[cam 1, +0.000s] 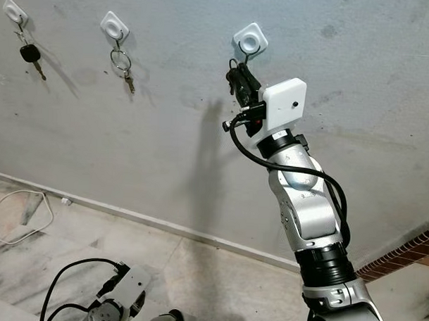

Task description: Hang keys on a hook

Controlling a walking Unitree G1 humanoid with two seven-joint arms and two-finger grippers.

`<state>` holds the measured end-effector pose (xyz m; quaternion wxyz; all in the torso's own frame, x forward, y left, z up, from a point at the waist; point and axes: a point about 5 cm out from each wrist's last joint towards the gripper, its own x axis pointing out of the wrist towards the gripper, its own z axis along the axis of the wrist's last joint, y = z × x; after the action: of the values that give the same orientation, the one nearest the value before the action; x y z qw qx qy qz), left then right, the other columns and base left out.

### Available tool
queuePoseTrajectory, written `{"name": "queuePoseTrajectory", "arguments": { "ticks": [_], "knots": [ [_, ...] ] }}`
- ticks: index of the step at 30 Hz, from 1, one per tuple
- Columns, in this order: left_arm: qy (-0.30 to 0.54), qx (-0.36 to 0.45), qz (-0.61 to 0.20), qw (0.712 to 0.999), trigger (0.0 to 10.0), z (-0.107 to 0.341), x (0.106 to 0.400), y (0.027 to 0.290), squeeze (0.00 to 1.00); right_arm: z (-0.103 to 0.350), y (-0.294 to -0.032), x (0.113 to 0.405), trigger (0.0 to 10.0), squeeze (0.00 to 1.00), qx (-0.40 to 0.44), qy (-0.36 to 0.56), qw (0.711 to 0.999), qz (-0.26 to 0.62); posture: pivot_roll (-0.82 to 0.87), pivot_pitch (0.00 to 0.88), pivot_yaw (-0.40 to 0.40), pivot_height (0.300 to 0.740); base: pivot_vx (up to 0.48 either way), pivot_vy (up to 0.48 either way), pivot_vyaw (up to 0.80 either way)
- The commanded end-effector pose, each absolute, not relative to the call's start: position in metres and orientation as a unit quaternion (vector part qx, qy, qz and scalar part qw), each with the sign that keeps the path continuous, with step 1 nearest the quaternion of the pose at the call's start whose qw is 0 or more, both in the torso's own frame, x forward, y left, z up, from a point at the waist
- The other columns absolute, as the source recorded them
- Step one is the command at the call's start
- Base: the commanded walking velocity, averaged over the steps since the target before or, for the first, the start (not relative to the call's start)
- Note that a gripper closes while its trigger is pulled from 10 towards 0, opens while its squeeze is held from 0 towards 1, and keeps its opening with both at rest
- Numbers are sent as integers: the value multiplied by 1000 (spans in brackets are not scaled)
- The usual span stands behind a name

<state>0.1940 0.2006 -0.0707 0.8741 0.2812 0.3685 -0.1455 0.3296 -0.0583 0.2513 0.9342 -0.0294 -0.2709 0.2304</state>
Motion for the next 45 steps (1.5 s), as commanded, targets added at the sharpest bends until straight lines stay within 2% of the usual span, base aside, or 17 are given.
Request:
{"name": "queuePoseTrajectory", "arguments": {
  "ticks": [1,16,30,45],
  "knots": [
    [385,288,-146,865,10000,-74,185,209,0,256,-56,331,10000,0,-15,-271,934,234,-23,153,87,740,0,0,0],
    [398,286,-133,861,10000,-75,182,217,0,250,-59,332,10000,0,4,-253,939,233,-24,154,88,740,0,0,0],
    [402,283,-142,859,10000,-76,180,214,0,235,-63,333,10000,0,30,-217,948,229,-26,158,88,740,0,0,0],
    [402,283,-145,858,10000,-76,180,214,0,240,-62,335,10000,0,34,-225,946,230,-23,156,88,740,0,0,0]
  ]
}}
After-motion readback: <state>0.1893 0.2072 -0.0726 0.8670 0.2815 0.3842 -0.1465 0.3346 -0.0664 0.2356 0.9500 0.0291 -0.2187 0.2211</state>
